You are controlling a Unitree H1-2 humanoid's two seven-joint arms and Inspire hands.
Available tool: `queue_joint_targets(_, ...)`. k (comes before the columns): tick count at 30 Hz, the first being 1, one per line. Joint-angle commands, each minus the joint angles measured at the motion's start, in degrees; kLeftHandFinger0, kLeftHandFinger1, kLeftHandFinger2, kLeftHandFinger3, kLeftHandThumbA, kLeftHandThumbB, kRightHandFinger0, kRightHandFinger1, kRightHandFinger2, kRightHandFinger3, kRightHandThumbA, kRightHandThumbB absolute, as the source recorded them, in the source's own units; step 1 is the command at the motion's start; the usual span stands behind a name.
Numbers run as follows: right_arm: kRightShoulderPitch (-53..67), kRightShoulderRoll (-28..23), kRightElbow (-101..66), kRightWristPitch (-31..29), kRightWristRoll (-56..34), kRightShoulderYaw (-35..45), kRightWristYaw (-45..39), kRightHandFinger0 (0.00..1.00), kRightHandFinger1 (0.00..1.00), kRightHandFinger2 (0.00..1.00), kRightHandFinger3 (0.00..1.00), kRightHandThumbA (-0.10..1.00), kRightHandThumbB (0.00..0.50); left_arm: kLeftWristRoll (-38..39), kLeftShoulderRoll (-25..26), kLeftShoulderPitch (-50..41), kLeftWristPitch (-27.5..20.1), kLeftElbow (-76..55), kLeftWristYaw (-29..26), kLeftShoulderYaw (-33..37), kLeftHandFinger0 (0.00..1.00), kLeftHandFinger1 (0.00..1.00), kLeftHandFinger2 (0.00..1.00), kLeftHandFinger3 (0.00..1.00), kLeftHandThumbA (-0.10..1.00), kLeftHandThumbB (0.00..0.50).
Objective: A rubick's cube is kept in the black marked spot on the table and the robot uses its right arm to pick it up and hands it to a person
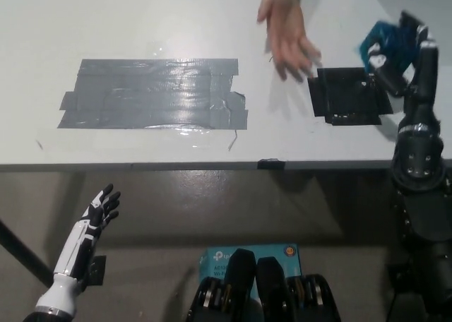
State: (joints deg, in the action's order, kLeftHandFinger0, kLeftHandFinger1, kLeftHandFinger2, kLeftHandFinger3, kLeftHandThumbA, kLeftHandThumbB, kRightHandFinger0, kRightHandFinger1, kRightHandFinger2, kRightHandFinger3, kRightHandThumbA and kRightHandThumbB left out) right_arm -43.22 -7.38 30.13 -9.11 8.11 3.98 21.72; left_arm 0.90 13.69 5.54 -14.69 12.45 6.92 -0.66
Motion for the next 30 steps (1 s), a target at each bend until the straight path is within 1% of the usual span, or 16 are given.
queue_joint_targets(1,-3.81,1.12,-20.66,6.39,3.98,-1.57,-1.47,0.00,0.31,0.75,0.84,-0.10,0.185,-0.38,1.27,0.21,-0.63,-1.53,0.57,-0.34,1.00,1.00,1.00,1.00,1.00,0.195)
queue_joint_targets(3,-4.86,1.26,-20.11,7.09,4.19,-2.05,-1.76,0.00,0.29,0.73,0.83,-0.10,0.185,-0.28,1.14,0.10,-1.11,-1.34,0.52,-0.36,1.00,1.00,1.00,1.00,1.00,0.185)
queue_joint_targets(8,-8.73,0.95,-15.87,5.98,4.19,-3.36,-2.93,0.00,0.31,0.72,0.82,-0.10,0.176,-0.20,1.03,0.09,-1.35,-1.26,0.77,-0.15,1.00,1.00,1.00,1.00,1.00,0.186)
queue_joint_targets(10,-11.62,0.89,-14.21,8.71,5.52,-4.31,-3.25,0.00,0.32,0.73,0.83,-0.10,0.181,-0.06,0.90,0.62,-0.93,-1.33,0.79,-0.14,1.00,1.00,1.00,1.00,1.00,0.196)
queue_joint_targets(12,-13.67,0.99,-11.76,8.76,6.06,-5.00,-3.26,0.00,0.31,0.73,0.86,-0.10,0.187,-0.30,0.92,0.72,-0.39,-1.60,0.72,-0.08,1.00,1.00,1.00,1.00,1.00,0.211)
queue_joint_targets(14,-16.33,1.13,-6.98,7.84,6.94,-6.06,-3.12,0.00,0.33,0.76,0.89,-0.10,0.188,-0.58,0.96,0.70,-0.25,-1.84,0.59,-0.06,1.00,1.00,1.00,1.00,1.00,0.220)
queue_joint_targets(15,-18.59,1.14,-1.66,6.34,7.44,-6.79,-2.72,0.00,0.35,0.80,0.91,-0.10,0.198,-0.68,0.99,0.75,-0.22,-2.02,0.59,-0.02,1.00,1.00,1.00,1.00,1.00,0.215)
queue_joint_targets(16,-19.42,1.13,0.48,5.71,7.57,-7.02,-2.46,0.00,0.37,0.81,0.92,-0.10,0.198,-0.69,1.00,0.81,-0.22,-2.02,0.63,0.01,1.00,1.00,1.00,1.00,1.00,0.214)
queue_joint_targets(17,-22.03,1.21,7.09,3.56,8.05,-7.90,-1.48,0.01,0.39,0.83,0.92,-0.10,0.200,-0.80,1.14,1.18,-0.43,-1.79,0.74,0.09,1.00,1.00,1.00,1.00,1.00,0.205)
queue_joint_targets(18,-22.59,1.20,8.53,3.03,8.20,-8.15,-1.24,0.01,0.40,0.83,0.92,-0.10,0.201,-0.85,1.19,1.26,-0.46,-1.78,0.77,0.12,1.00,1.00,1.00,1.00,1.00,0.203)
queue_joint_targets(21,-26.54,1.76,18.54,0.43,8.96,-9.81,-0.25,0.00,0.39,0.82,0.91,-0.10,0.185,-0.62,1.24,1.43,-0.76,-1.62,0.90,0.09,1.00,1.00,1.00,1.00,1.00,0.208)
queue_joint_targets(22,-27.82,2.10,22.18,-0.46,9.57,-10.65,0.22,0.00,0.38,0.81,0.91,-0.10,0.190,-0.57,1.22,1.43,-0.66,-1.64,0.95,0.10,1.00,1.00,1.00,1.00,1.00,0.217)
queue_joint_targets(25,-29.59,2.49,27.27,-2.21,9.69,-11.67,0.92,0.00,0.38,0.81,0.91,-0.10,0.191,-0.93,1.23,1.73,-1.02,-1.42,0.82,0.17,1.00,1.00,1.00,1.00,1.00,0.216)
queue_joint_targets(26,-30.65,2.91,30.46,-2.66,9.77,-12.23,1.31,0.00,0.41,0.83,0.91,-0.10,0.196,-0.98,1.26,1.73,-0.95,-1.56,0.80,0.15,1.00,1.00,1.00,1.00,1.00,0.214)
queue_joint_targets(29,-32.31,3.44,36.12,-3.75,10.07,-13.48,1.78,0.02,0.43,0.85,0.92,-0.10,0.189,-0.71,1.38,1.76,-0.75,-1.51,0.97,0.07,1.00,1.00,1.00,1.00,1.00,0.215)
queue_joint_targets(30,-32.50,3.62,37.33,-3.96,10.41,-14.00,2.13,0.00,0.36,0.78,0.90,-0.10,0.188,-0.69,1.39,1.74,-0.72,-1.54,0.98,0.07,1.00,1.00,1.00,1.00,1.00,0.214)
